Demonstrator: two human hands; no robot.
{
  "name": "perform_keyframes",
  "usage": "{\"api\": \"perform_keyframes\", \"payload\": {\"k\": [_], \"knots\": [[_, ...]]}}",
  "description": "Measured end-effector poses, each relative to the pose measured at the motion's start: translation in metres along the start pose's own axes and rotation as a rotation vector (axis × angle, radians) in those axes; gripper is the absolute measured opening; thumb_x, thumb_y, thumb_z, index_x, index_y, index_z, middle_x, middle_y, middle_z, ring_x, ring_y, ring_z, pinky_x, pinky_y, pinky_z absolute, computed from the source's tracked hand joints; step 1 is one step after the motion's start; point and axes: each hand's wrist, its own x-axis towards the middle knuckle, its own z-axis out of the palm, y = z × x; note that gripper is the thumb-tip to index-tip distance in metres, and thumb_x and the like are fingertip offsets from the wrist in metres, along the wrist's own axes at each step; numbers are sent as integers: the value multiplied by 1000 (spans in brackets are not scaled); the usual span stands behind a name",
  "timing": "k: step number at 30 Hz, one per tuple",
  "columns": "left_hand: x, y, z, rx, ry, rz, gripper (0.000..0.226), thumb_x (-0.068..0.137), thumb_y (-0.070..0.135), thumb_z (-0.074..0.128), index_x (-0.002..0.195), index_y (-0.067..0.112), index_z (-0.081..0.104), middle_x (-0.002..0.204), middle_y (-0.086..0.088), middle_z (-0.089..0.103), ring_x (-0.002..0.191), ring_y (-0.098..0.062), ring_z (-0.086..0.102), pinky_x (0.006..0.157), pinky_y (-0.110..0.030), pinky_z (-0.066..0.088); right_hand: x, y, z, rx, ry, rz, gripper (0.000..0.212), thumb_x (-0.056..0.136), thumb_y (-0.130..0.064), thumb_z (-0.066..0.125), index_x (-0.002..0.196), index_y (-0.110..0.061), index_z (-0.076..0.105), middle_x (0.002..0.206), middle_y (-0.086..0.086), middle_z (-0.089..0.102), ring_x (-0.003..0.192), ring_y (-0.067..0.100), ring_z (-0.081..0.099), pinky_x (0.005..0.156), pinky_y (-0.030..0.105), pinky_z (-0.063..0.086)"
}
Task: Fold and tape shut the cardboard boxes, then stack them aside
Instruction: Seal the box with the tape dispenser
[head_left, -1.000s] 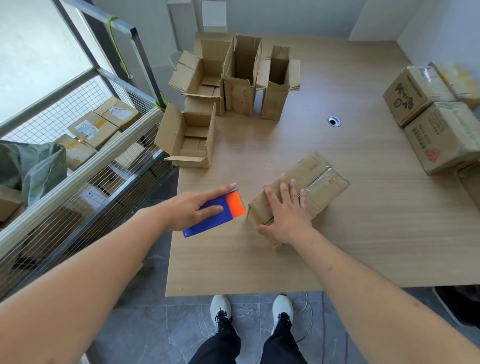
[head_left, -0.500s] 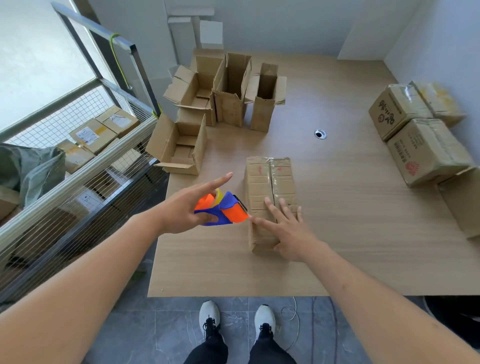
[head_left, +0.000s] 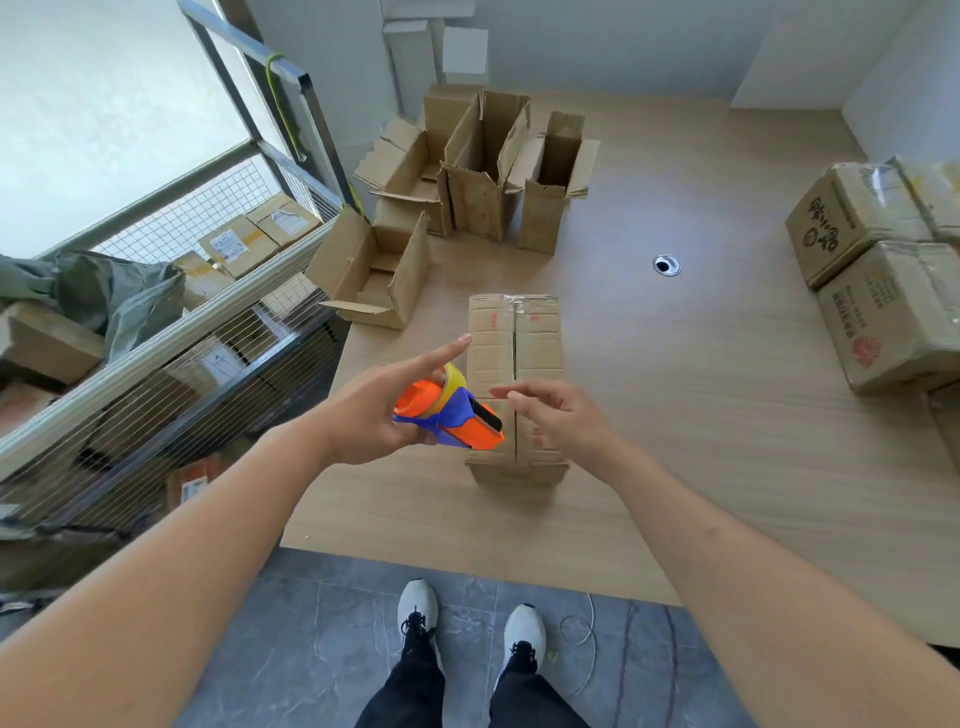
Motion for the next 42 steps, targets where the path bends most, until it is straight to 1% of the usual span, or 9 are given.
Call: {"api": "perform_keyframes", "payload": {"k": [1, 4, 10, 16, 22, 28, 31, 38, 42], "knots": [[-1, 4, 0, 5, 5, -5, 112, 82, 9, 84, 157, 54, 15, 126, 9, 59, 119, -11, 58, 105, -25, 46, -5, -10, -2, 96, -19, -4, 23, 102, -33, 62, 116, -23, 77, 120, -10, 74, 120, 6, 63, 94, 22, 51], [-5, 19, 1, 10, 25, -8, 110, 83, 12, 84, 157, 53, 16, 124, 16, 58, 118, -6, 57, 96, -6, 41, -18, -31, -5, 110, -74, -90, 33, 96, -41, 63, 115, -17, 78, 115, -7, 76, 117, 6, 66, 98, 17, 50], [-13, 35, 3, 41, 27, -37, 110, 83, 13, 84, 154, 61, 14, 126, 9, 57, 121, -12, 57, 106, -39, 48, -22, -35, -5, 6, -33, -189, 14, 96, -20, 72, 105, -12, 80, 95, 4, 79, 94, 25, 74, 89, 36, 59], [-19, 35, 1, 44, -45, -88, 109, 85, 9, 80, 149, 68, 15, 128, 11, 56, 122, -12, 54, 107, -44, 47, -26, -31, 3, -3, 58, -221, 8, 91, -12, 78, 93, -20, 81, 85, 9, 78, 80, 32, 74, 84, 54, 59], [-20, 21, -7, 129, -190, -52, 89, 95, 21, 70, 147, 71, 17, 141, 11, 53, 126, -17, 50, 106, -47, 44, -30, -27, 20, -40, 146, -136, 5, 93, -11, 75, 90, -13, 79, 80, 9, 75, 70, 16, 69, 68, 43, 63], [-24, 6, -4, 187, -346, 8, 65, 108, 35, 47, 144, 75, 12, 117, 7, 49, 103, -12, 50, 96, -39, 44, -39, -12, 50, -138, 345, 26, 14, 96, -5, 64, 85, -9, 71, 64, -2, 64, 51, 12, 60, 56, 33, 57], [-28, -4, -6, 165, -388, 6, 61, 109, 35, 44, 144, 75, 13, 117, 5, 51, 104, -17, 51, 96, -41, 44, -48, -5, 64, -118, 412, 111, 15, 96, -6, 65, 82, -8, 70, 54, -10, 60, 46, 10, 56, 50, 22, 47], [-35, -50, -36, 214, -477, -16, 52, 109, 38, 43, 144, 71, 24, 139, 22, 47, 121, -4, 47, 103, -31, 37, -84, 27, 48, -146, 615, 255, 16, 94, -11, 69, 79, -17, 72, 57, -10, 64, 48, 17, 62, 54, 36, 59], [-25, -55, -34, 245, -494, -25, 51, 108, 40, 42, 142, 73, 24, 134, 18, 50, 115, -3, 48, 102, -34, 39, -88, 34, 56, -142, 665, 269, 17, 94, -12, 70, 78, -19, 71, 65, -7, 66, 46, 16, 61, 51, 37, 58]]}}
